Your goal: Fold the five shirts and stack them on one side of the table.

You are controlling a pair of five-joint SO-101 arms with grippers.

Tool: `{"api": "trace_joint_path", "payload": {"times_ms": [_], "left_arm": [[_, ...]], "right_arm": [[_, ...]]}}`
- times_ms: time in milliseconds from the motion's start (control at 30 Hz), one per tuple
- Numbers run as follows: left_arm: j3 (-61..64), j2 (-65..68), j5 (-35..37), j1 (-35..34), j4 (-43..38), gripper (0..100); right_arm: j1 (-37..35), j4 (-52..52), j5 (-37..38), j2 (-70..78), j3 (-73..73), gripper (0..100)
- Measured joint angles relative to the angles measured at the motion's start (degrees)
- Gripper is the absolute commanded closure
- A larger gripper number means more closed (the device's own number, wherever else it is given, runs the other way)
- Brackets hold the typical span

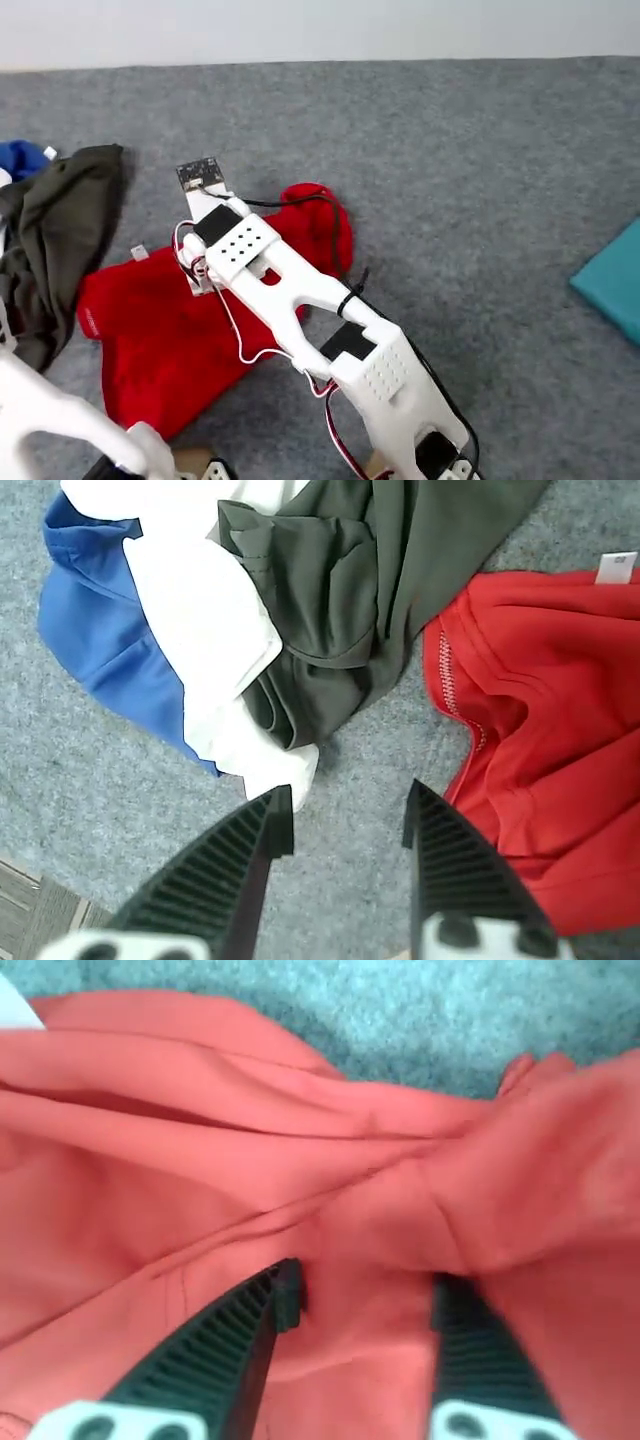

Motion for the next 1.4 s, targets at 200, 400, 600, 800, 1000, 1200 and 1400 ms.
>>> {"api": "trace_joint_path", "payload": {"times_ms": [200, 400, 600, 800, 1000, 1200, 1400], "left_arm": [[0.00, 0.00, 0.00, -0.44, 0.00, 81], [0.00, 0.00, 0.00, -0.53, 0.00, 81], [0.00, 0.00, 0.00, -0.44, 0.00, 81], [0.00, 0.00, 0.00, -0.44, 0.00, 81], [0.00, 0.00, 0.00, -0.44, 0.00, 81], [0.00, 0.00, 0.00, -0.44, 0.00, 81], [0.00, 0.00, 0.00, -0.44, 0.00, 81]], "right_arm": [[1.49, 0.70, 1.93, -1.32, 0.00, 99.1], [6.68, 5.19, 2.64, -8.00, 0.00, 98.9], [13.36, 12.92, 3.34, -14.33, 0.00, 98.9], [22.15, 19.78, 11.08, -17.93, 0.00, 98.9], [31.74, 21.36, 21.71, -18.02, 0.00, 98.9], [37.36, 21.36, 34.02, -18.02, 2.73, 98.3], [37.19, 21.36, 42.73, -16.79, 3.60, 80.8]]}}
